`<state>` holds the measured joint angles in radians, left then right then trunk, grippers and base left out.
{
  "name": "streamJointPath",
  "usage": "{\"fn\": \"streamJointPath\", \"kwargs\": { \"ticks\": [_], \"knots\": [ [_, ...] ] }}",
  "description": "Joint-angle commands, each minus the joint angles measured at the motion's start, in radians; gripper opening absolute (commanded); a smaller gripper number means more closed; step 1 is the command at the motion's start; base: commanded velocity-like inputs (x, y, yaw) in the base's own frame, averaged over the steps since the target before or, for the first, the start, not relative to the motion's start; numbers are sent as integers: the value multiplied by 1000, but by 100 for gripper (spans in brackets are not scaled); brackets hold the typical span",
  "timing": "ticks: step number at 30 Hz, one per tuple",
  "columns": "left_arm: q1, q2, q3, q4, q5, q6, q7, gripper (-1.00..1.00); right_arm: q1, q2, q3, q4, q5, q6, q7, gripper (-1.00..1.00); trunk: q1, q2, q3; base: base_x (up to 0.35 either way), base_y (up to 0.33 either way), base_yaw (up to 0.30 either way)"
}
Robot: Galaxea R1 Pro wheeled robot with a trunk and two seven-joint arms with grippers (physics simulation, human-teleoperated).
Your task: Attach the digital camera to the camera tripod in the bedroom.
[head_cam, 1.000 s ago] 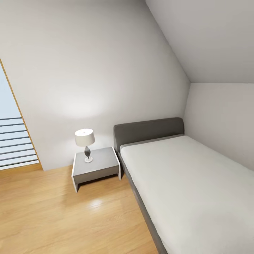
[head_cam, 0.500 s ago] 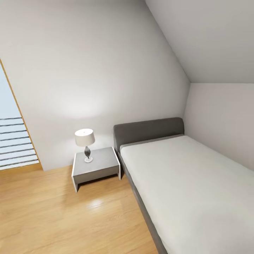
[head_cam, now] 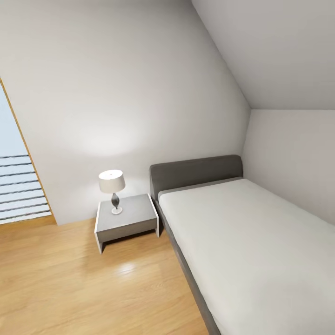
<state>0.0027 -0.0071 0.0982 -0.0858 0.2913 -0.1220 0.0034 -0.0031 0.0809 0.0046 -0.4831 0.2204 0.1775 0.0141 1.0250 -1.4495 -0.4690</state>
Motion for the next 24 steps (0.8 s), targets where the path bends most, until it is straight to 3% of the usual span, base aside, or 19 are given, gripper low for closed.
{"fn": "streamJointPath", "kwargs": {
  "ticks": [1, 6, 8, 17, 18, 24],
  "knots": [
    [0, 0, 9, -3, 1, 0, 0, 100, 0, 15, 0, -47, 15, 50, 2, 100, 0, 0, -1, 0, 0, 0],
    [0, 1, 11, -11, 7, 1, 0, 100, -10, 73, 1, -225, 32, 215, 3, 100, 0, 0, -1, 0, 0, 0],
    [0, 1, 12, -22, 8, 3, 0, 100, -47, 94, 7, -282, 35, 273, 4, 100, 0, 0, -1, 0, 0, 0],
    [0, 3, 12, -115, 9, 38, -2, 100, -263, 94, 99, -265, 26, 379, 47, 100, 0, 0, -1, 0, 0, 0],
    [0, 5, 12, -144, 9, 66, -2, 100, -314, 94, 111, -245, 23, 389, 67, 100, 0, 0, -1, 0, 0, 0],
    [0, 18, 13, -252, 10, 183, -2, 100, -454, 94, 128, -203, 20, 407, 143, 100, 0, 0, -1, 0, 0, 0]
  ]
}}
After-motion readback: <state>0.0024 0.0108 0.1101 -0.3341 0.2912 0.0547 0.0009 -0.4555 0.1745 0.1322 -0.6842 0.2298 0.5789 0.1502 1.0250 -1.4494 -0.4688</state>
